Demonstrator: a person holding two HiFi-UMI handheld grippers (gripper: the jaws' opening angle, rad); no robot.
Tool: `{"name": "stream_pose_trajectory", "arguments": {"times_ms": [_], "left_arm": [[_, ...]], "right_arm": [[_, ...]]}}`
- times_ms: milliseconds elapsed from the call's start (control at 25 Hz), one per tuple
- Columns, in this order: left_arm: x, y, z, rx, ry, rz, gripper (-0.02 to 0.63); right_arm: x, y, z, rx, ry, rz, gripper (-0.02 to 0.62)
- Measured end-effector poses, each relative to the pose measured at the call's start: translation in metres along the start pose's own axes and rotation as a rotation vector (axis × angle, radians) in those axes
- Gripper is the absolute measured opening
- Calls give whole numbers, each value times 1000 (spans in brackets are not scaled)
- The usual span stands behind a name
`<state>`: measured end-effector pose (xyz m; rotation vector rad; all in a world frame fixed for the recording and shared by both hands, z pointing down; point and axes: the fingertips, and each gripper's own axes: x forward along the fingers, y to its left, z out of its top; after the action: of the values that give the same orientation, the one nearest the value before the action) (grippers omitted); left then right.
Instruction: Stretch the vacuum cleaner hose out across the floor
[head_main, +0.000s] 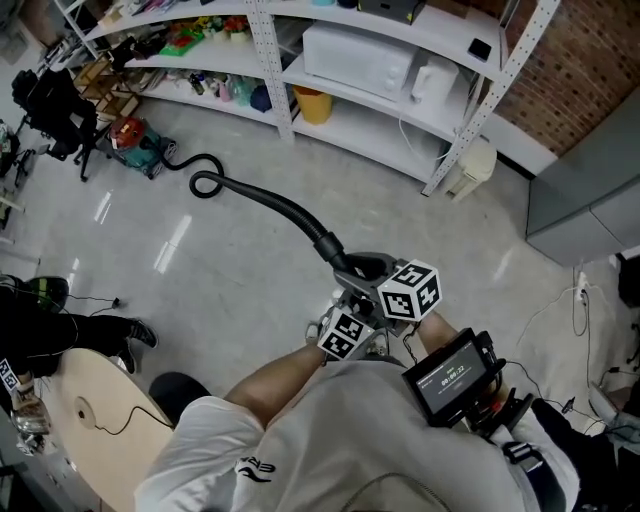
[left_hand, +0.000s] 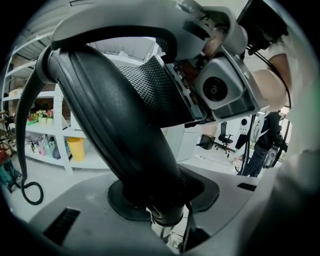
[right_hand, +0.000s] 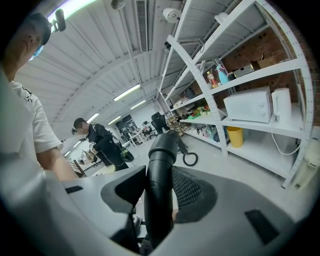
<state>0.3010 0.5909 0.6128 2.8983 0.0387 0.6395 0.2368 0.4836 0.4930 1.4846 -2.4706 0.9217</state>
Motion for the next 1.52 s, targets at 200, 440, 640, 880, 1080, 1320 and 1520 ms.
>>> {"name": "stream_pose_trajectory", "arguments": {"times_ms": [200,440,640,880,1080,1320,1520], "left_arm": [[26,-32,14,-4,-21,24,129],[47,-63,21,-35,-37,60,135],[53,-81,17,-55,-48,108,137],[34,-114,16,-19,-68,88,140],[18,-137,10,38,-60,20,140],[7,-171,-9,79,-35,-74,138],[29,-183,-16,100,-13,-146,138]], "right_arm": [[-36,-7,-14,-24,19,48,167],[-66,-9,-32,-34,57,117,167],[-81,1,-49,-45,90,219,167],[-96,36,-59,-29,101,339,167],[-107,58,-66,-22,78,321,167],[-122,75,-84,-7,39,244,169],[-135,52,-94,18,13,191,169]]}}
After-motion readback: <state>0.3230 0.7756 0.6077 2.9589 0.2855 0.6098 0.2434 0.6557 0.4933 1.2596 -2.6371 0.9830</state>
